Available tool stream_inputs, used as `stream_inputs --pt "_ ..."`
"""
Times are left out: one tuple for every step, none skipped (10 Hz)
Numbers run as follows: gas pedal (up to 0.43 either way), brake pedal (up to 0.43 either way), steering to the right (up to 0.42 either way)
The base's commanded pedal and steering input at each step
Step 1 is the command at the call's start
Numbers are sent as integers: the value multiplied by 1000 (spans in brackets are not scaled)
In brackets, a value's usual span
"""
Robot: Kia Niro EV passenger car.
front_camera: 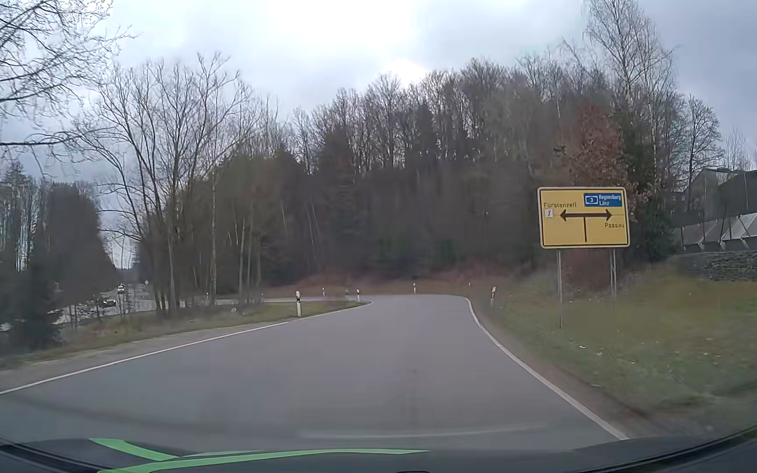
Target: Follow the waypoints while adhering to traffic rules and regulations
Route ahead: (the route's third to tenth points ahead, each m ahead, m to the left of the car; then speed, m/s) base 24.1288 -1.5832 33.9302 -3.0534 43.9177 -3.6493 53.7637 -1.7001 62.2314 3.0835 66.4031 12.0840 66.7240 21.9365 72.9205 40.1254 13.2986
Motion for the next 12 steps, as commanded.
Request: stream_inputs --pt "0 0 46" --pt "0 0 45" --pt "0 0 45" --pt "0 0 45" --pt "0 0 45" --pt "0 0 43" --pt "0 0 40" --pt "0 0 38" --pt "0 0 36" --pt "0 0 36" --pt "0 0 35" --pt "0 6 34"
